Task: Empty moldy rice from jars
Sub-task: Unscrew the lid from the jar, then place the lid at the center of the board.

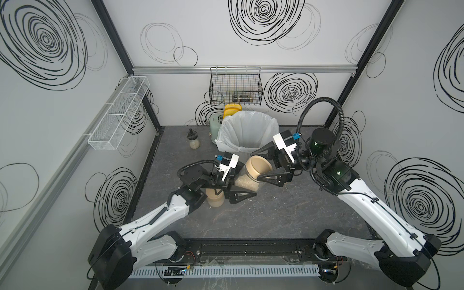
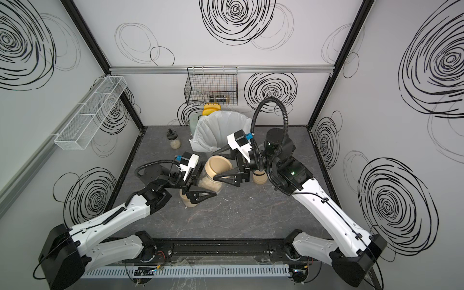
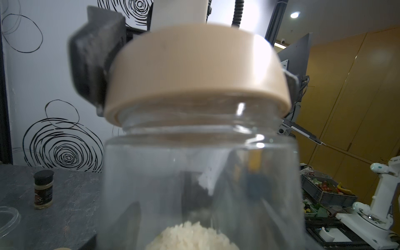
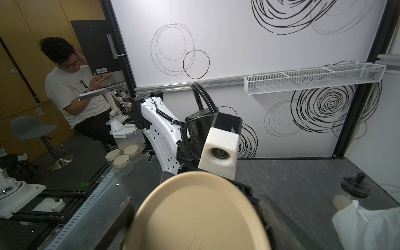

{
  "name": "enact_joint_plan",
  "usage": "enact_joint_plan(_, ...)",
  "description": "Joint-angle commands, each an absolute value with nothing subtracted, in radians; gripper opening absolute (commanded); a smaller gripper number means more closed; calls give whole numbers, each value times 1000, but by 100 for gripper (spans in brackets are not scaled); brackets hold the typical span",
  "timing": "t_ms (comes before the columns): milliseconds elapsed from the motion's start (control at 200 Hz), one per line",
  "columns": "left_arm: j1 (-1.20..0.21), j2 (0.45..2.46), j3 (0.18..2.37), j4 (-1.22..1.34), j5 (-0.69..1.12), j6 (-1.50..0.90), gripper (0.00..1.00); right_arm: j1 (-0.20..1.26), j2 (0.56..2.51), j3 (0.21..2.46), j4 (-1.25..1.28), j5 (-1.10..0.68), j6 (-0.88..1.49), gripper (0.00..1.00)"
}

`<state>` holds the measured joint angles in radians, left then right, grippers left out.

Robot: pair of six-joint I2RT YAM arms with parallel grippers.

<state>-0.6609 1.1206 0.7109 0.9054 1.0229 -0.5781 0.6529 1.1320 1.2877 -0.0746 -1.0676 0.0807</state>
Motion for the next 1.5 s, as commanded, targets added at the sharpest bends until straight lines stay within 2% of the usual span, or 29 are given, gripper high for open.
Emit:
enact_joint_plan(0, -663, 1109, 747, 1293, 1063, -721, 58, 625, 1149, 1312, -73, -1127, 48, 66)
enact_joint_plan(610, -660, 1095, 740, 1269, 1051, -706, 58, 557, 1134, 1338, -7, -1154, 79, 65)
enact_joint_plan(901, -640, 1035, 727, 1134, 1015, -609, 58, 432, 1055, 1282, -34, -1086, 90, 65)
enact_joint_plan(1211, -600, 996, 727, 1062, 996, -566, 58, 387, 956, 1033, -176, -779, 80, 65)
enact_joint_plan(1496, -592, 996, 729, 1036, 988, -546, 58, 394, 859, 721, -149, -503, 187, 65)
